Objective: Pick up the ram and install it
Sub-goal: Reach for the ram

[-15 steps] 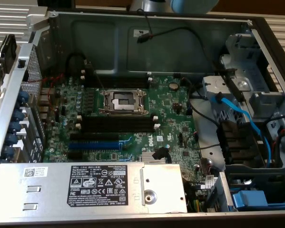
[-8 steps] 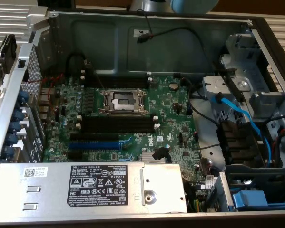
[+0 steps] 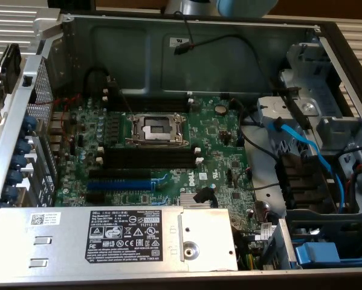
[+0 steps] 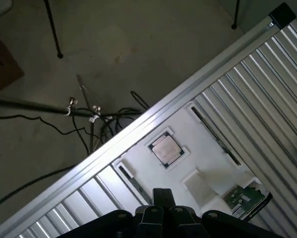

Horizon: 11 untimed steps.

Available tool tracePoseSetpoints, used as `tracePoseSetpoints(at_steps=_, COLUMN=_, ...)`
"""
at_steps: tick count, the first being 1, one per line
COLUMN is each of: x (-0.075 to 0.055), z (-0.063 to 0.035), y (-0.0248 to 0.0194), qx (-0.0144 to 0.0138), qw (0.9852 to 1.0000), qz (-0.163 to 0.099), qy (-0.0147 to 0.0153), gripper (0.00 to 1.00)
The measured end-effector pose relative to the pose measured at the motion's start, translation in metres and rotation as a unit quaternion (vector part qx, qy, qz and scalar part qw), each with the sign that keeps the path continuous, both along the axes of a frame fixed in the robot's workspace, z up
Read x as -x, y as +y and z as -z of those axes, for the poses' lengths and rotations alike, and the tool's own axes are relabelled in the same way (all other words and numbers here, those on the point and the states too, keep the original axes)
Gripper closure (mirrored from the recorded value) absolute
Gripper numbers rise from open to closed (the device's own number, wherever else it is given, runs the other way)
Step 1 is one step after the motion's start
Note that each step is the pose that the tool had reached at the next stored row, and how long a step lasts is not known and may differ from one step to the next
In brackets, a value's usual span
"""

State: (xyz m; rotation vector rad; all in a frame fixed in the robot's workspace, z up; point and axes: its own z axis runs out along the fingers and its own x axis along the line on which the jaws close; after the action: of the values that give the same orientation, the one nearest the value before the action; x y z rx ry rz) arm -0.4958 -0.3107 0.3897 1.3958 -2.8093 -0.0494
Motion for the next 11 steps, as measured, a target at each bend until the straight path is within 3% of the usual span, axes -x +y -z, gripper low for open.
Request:
tracePoseSetpoints(at_steps=6, x=0.0000, z=0.0000, y=-0.0001, qx=0.0000, qw=0.9985, qz=-0.054, qy=0.0000, gripper=0.90)
tracePoseSetpoints(at_steps=11, x=0.0000, z=0.0000, y=-0.0001, qx=0.0000, qw=0.9949, qz=-0.100, qy=0.0000, gripper=0.90)
